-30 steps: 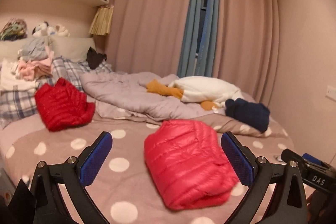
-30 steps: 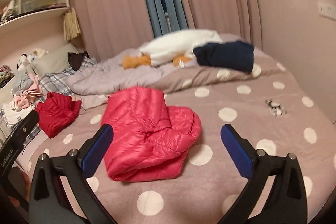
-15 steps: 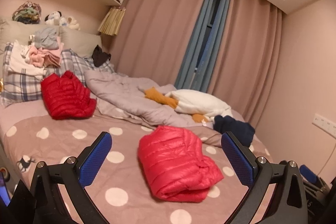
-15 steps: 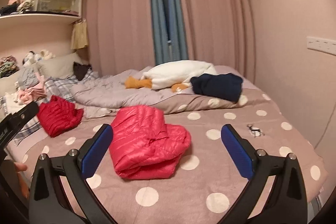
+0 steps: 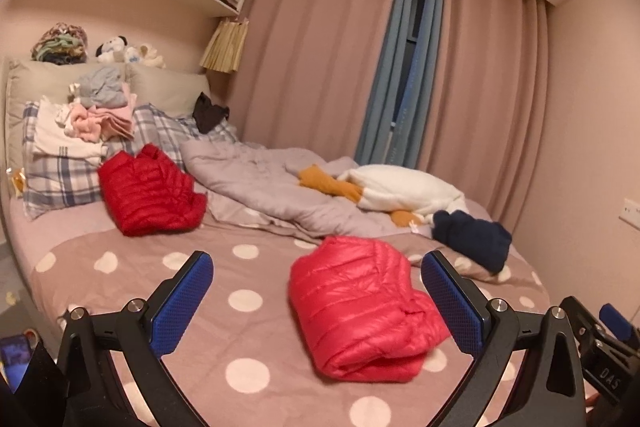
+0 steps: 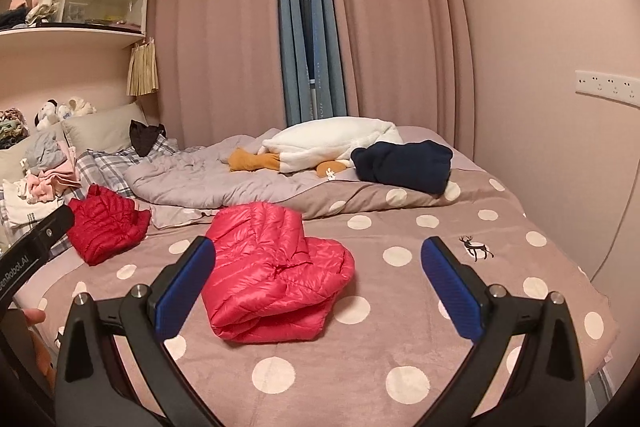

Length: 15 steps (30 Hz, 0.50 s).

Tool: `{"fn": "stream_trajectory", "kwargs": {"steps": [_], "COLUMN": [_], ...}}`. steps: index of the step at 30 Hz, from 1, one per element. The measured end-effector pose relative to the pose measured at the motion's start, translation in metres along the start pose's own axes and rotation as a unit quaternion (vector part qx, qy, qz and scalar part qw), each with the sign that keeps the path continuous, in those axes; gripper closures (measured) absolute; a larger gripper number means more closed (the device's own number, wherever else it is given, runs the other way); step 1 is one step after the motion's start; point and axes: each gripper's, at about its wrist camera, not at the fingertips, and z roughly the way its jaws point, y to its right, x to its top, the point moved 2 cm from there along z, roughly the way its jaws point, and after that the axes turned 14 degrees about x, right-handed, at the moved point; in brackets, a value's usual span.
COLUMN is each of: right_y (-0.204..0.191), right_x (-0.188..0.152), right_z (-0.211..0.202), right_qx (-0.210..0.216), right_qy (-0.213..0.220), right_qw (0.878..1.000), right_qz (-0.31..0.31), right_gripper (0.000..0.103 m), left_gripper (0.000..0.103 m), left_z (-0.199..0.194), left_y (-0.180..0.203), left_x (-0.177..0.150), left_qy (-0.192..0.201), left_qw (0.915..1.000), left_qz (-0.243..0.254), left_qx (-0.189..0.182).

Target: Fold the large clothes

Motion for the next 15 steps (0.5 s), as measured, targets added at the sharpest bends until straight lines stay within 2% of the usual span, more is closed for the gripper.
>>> {"fn": "stream_trajectory", "kwargs": {"steps": [3,6,15], "right_y": [0.002,0.0036,0.0044], "right_x": [-0.0011,-0.0019,-0.0007], "right_z": [0.001,0.0028,0.0054], "right_qx": [-0.005,-0.012,-0.02], "right_qy": [-0.004,-0.011,-0.02], "right_qw": [1.0,1.0,1.0], "right_qz": [0.006,0.005,-0.003], "right_gripper": [0.0,0.0,0.0], "left_gripper": [0.0,0.0,0.0], "left_z": [-0.0012,0.0005,-0.0024], "left_y": [0.0048,0.0089,0.0104], "left_x": [0.0008,0.0006,0.0014], "left_qy": [0.005,-0.007,-0.014], "left_qw": [0.9999,0.9997,0.9996], "left_qz": [0.009,0.023,0.025], "left_qx": [-0.002,-0.005,-0.002]}}
